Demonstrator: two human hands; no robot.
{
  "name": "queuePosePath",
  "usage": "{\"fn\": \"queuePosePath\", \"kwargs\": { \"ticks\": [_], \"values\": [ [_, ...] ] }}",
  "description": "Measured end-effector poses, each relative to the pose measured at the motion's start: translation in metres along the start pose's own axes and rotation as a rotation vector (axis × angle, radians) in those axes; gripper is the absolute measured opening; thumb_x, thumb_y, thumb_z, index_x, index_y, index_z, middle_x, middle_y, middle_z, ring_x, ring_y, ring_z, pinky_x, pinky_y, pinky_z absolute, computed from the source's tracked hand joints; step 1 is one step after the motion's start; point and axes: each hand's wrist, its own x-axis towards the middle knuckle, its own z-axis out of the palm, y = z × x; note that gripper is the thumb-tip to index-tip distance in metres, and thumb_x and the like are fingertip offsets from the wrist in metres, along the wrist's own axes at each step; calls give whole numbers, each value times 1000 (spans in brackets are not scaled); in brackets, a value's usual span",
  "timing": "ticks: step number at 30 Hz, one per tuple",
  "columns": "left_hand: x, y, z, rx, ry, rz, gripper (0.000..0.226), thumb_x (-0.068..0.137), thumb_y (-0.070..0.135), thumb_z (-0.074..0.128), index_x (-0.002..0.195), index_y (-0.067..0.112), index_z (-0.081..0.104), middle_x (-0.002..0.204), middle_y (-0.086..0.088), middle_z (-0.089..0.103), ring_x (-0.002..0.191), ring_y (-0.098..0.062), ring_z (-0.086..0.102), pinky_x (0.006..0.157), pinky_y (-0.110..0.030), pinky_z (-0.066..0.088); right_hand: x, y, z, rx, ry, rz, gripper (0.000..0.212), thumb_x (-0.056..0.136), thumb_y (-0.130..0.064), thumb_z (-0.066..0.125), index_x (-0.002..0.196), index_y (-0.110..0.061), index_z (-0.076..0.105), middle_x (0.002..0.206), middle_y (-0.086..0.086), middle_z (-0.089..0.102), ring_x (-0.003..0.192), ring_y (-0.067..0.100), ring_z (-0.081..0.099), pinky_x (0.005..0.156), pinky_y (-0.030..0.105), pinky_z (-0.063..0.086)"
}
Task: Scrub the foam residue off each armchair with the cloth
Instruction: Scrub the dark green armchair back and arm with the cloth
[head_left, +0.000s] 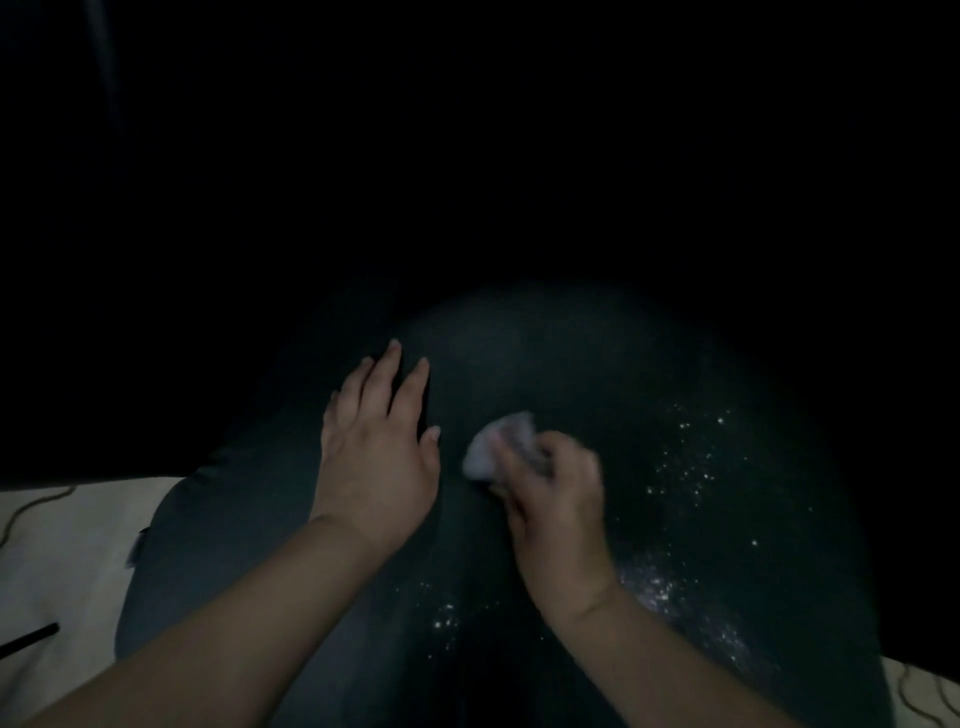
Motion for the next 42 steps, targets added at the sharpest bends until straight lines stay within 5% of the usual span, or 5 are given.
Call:
{"fn": "queuePosePath", "kwargs": {
  "ticks": [14, 25, 31, 37, 42],
  "values": [
    [-2, 17, 7, 8, 2, 113, 57, 93, 25, 54, 146, 16, 37, 158, -5, 21, 144, -25, 17, 117, -46, 19, -11, 9, -20, -40, -13, 73, 64, 70, -2, 80, 127, -25, 61, 110, 13, 53, 92, 31, 52, 76, 37, 51],
    [3, 41, 15, 102, -48, 168, 61, 95, 33, 48, 150, 23, 26, 160, 0, 11, 145, -21, 5, 118, -45, 6, -17, 46, -45, -70, 142, 253, 30, 82, -19, 72, 108, -34, 67, 111, -12, 49, 106, 30, 51, 83, 28, 48],
    [8, 52, 18, 129, -61, 203, 60, 95, 35, 47, 150, 23, 26, 160, 0, 10, 145, -21, 4, 118, -43, 3, 48, 68, -65, -109, 37, 187, 47, 85, -10, 61, 129, -27, 59, 122, 15, 48, 111, 29, 41, 94, 38, 37],
    [9, 55, 21, 134, -49, 197, 61, 94, 32, 50, 150, 21, 28, 160, -2, 14, 145, -24, 8, 118, -46, 7, -13, 61, -56, -116, 110, 307, 19, 86, -33, 68, 103, -41, 64, 106, -21, 44, 106, 15, 47, 89, 34, 48],
    [9, 56, 25, 145, -24, 192, 61, 92, 30, 53, 148, 20, 31, 158, -4, 19, 144, -25, 12, 117, -48, 12, 18, 63, -62, -130, -24, 37, 48, 86, -14, 62, 131, -30, 57, 120, 10, 50, 108, 27, 43, 93, 34, 41]
  ]
}}
